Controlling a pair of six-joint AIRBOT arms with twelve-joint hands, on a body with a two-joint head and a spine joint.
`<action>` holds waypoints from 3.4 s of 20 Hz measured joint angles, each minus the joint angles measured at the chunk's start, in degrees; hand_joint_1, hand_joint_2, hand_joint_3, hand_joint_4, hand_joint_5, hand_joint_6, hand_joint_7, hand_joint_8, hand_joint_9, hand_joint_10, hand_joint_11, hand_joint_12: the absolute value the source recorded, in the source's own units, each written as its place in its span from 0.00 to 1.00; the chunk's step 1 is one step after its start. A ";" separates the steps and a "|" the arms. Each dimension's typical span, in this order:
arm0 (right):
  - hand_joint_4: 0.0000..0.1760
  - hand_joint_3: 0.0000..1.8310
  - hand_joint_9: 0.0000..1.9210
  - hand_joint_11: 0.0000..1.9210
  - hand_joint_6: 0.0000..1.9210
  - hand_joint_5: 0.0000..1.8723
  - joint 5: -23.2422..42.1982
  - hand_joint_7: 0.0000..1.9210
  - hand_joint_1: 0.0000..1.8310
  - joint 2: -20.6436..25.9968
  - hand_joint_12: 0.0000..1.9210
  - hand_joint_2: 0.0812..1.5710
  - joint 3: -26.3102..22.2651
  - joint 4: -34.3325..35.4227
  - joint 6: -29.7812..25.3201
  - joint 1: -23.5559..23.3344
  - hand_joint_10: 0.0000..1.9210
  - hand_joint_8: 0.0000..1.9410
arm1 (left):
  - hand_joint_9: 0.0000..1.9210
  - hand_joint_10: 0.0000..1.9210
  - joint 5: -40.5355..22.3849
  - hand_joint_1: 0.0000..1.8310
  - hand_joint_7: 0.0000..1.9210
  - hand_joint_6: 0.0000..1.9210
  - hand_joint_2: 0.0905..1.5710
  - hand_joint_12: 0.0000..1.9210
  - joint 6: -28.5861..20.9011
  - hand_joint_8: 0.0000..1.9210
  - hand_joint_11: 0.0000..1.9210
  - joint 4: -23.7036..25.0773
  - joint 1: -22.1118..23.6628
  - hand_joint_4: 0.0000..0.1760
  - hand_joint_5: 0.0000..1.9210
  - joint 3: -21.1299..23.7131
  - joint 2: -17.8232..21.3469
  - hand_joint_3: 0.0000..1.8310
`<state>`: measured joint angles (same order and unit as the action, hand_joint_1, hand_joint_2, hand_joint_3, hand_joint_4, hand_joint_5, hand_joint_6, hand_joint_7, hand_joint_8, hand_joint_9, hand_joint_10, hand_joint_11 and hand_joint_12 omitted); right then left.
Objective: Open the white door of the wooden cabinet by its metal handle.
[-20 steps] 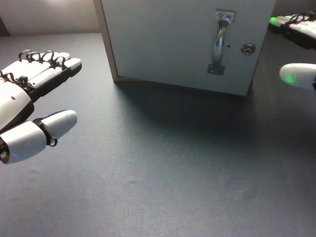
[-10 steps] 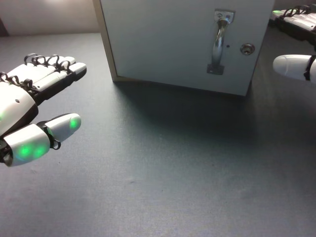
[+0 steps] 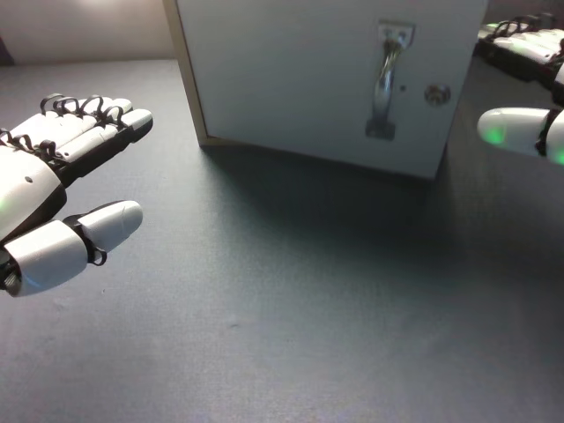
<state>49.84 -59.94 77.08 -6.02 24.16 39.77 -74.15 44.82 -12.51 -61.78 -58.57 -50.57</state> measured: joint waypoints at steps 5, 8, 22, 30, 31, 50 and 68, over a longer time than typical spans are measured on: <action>0.00 0.01 0.00 0.00 0.00 0.00 2.62 0.00 0.00 2.03 0.00 0.87 -1.95 -0.22 -0.02 0.52 0.00 0.00 | 0.05 0.00 0.00 0.00 0.05 0.00 0.96 0.07 -0.15 0.00 0.05 -0.39 -0.66 0.00 0.08 0.02 0.00 0.00; 0.00 0.01 0.00 0.00 0.00 0.00 3.72 0.00 0.00 3.06 0.00 0.91 -3.02 0.20 0.00 1.66 0.00 0.00 | 0.05 0.00 -0.42 0.00 0.05 0.00 0.95 0.07 -0.37 0.00 0.05 -0.31 -1.05 0.00 0.08 0.07 0.00 0.00; 0.00 0.00 0.00 0.00 0.00 0.00 8.98 0.00 0.00 4.48 0.00 0.84 -8.94 -5.42 -0.07 3.41 0.00 0.00 | 0.06 0.00 -1.33 0.03 0.06 0.00 0.95 0.07 -0.66 0.00 0.05 -0.59 -1.38 0.00 0.08 0.42 0.00 0.00; 0.00 0.01 0.00 0.01 0.00 0.00 9.29 0.00 0.00 4.48 0.00 0.87 -9.27 -9.70 -2.67 3.41 0.00 0.00 | 0.06 0.00 -1.31 0.06 0.05 0.00 0.95 0.07 -0.68 0.00 0.05 -0.72 -1.38 0.00 0.08 0.42 0.00 0.00; 0.00 0.01 0.00 0.01 0.00 0.00 9.33 0.00 0.00 4.48 0.01 0.88 -9.27 -10.29 -3.15 3.41 0.00 0.00 | 0.06 0.00 -1.38 0.07 0.05 0.00 0.96 0.07 -0.72 0.00 0.05 -0.74 -1.38 0.00 0.08 0.42 0.00 0.00; 0.00 0.01 0.00 0.00 0.00 0.00 9.90 0.00 0.01 -4.35 0.00 0.94 -8.11 -17.38 -6.99 2.64 0.00 0.00 | 0.06 0.00 -1.70 0.09 0.06 0.00 0.87 0.24 -0.81 0.00 0.00 -1.97 -2.25 0.00 0.08 0.79 0.02 0.00; 0.00 0.01 0.00 0.00 0.00 0.00 9.51 0.00 0.12 -13.73 0.00 0.89 -5.49 -23.26 -7.89 -3.93 0.00 0.00 | 0.07 0.00 -2.58 0.13 0.09 0.00 0.96 0.24 0.00 0.00 0.00 -4.68 -4.46 0.00 0.09 0.83 0.85 0.00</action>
<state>59.35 -73.67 71.59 -29.28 16.27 35.83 -76.73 44.82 -17.19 -66.24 -57.74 -49.71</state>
